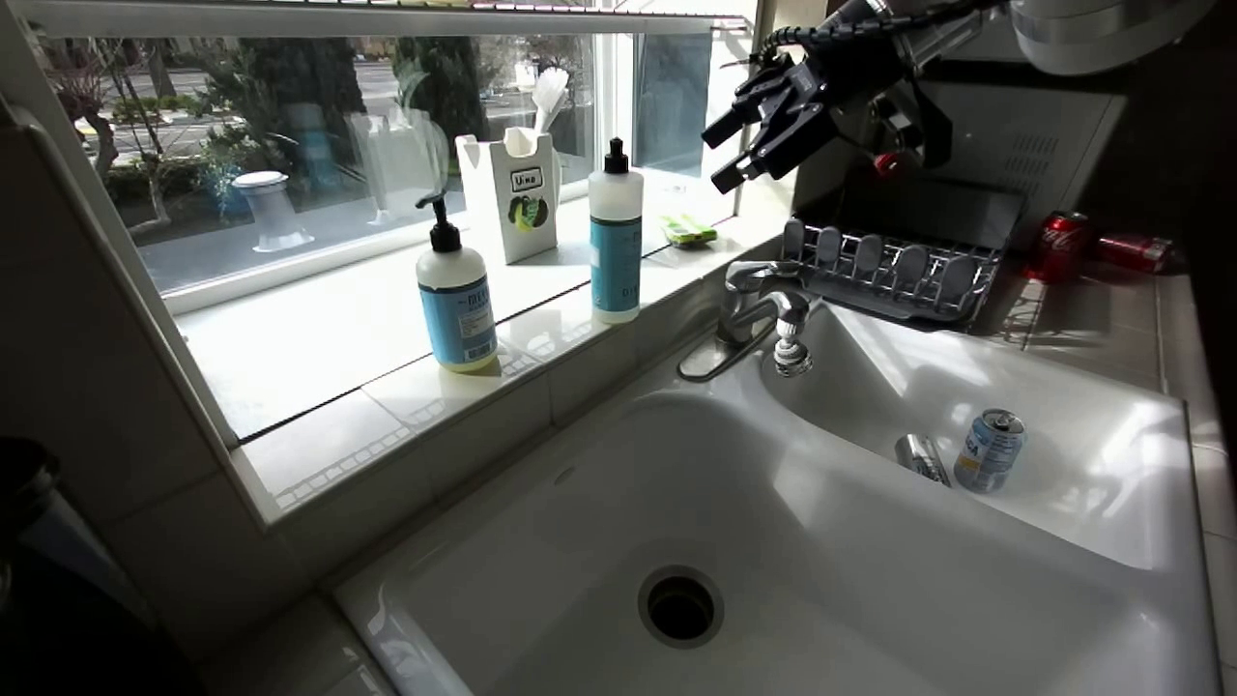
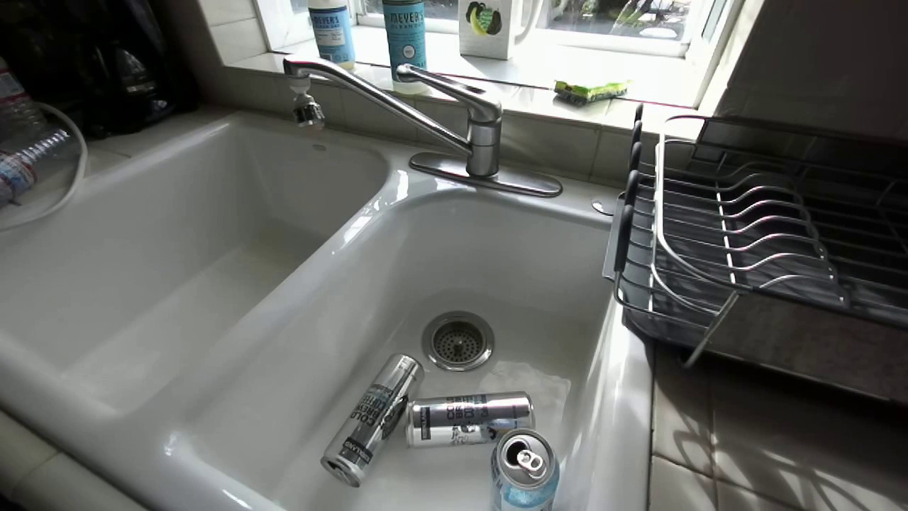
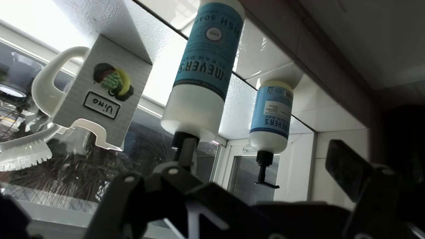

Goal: Put the bottles bottom first on the windowsill

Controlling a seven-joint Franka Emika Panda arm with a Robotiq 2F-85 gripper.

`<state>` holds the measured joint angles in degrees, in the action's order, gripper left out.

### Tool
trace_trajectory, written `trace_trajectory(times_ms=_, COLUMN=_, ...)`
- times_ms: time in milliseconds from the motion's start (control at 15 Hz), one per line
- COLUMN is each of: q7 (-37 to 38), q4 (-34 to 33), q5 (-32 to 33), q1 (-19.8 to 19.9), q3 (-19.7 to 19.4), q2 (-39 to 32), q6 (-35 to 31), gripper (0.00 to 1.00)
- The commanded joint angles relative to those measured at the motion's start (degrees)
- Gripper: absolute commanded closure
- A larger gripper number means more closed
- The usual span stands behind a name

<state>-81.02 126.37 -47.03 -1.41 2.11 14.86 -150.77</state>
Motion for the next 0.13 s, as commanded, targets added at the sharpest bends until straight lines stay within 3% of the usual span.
trace_trajectory(times_ms=0, q7=0.73, q4=0.04, q5=1.01, q1=-2.18, q3=-1.96, q2=0.00, q6=-0.33, gripper=0.00)
trace_trajectory(times_ms=67, q7=0.73, q4=0.04, q5=1.01, q1=-2.18, q3=-1.96, q2=0.00, q6=-0.33, gripper=0.00)
